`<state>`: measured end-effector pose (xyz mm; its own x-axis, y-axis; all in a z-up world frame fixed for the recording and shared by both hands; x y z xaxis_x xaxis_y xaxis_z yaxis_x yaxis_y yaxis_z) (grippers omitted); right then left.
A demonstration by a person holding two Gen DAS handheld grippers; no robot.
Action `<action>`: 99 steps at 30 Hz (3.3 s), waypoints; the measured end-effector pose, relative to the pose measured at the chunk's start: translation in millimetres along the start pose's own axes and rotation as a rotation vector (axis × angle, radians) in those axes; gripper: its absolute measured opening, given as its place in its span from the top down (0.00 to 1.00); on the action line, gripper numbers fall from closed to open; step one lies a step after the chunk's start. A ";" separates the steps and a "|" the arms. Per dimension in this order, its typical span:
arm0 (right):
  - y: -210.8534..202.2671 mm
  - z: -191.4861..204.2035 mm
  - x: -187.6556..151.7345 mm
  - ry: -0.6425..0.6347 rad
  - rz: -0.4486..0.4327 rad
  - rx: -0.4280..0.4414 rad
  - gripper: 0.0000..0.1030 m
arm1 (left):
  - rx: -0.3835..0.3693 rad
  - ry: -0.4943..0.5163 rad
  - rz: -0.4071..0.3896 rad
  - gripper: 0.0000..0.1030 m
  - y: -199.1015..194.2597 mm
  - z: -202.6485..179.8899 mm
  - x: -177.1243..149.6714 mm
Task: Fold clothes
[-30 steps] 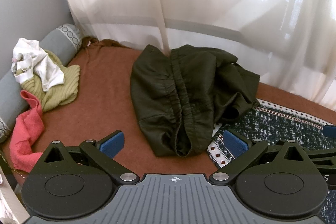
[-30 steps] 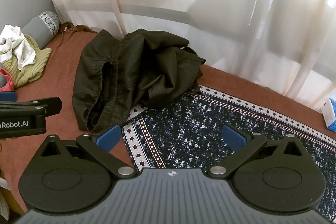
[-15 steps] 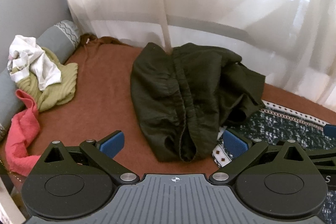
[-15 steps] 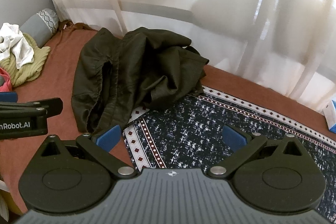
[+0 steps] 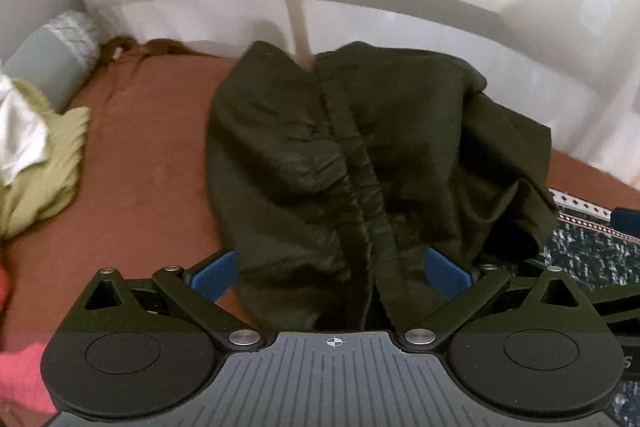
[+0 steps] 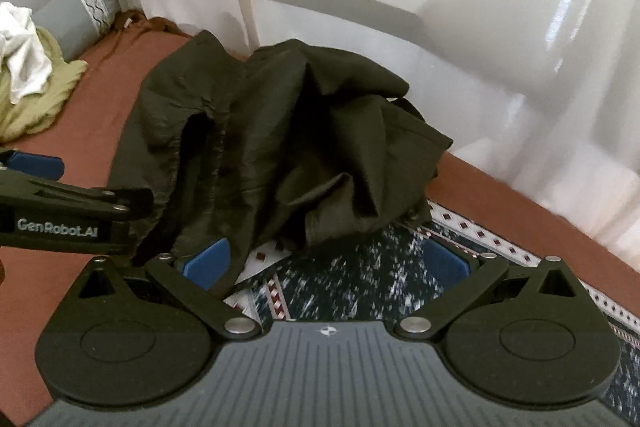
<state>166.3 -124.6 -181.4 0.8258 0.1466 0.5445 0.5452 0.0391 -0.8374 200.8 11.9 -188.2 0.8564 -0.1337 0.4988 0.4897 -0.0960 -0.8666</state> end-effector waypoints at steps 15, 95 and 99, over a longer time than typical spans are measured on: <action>60.5 -7.1 11.5 0.032 0.049 0.099 0.40 | -0.042 0.071 0.067 0.14 83.6 -16.2 -5.3; -159.6 -175.5 -229.3 0.149 0.009 0.010 0.34 | -0.143 0.271 -0.018 0.16 -19.9 -168.9 -23.1; -126.8 -165.6 -196.1 0.139 0.016 0.004 0.34 | -0.149 0.166 0.002 0.16 28.9 -173.8 13.7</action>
<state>-40.9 -322.0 -174.1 0.8468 0.0089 0.5319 0.5311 0.0414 -0.8463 198.2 -164.1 -203.5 0.8124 -0.2935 0.5039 0.4481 -0.2387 -0.8615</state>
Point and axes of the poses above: each gripper's, at about its wrist camera, not at the fingertips, and y roughly the way its jaws point, z to its left, x to its top, the point moved 10 cm from there along y, roughly the way its jaws point, and after that the axes turned 6 degrees about z, right-handed, at the moved point
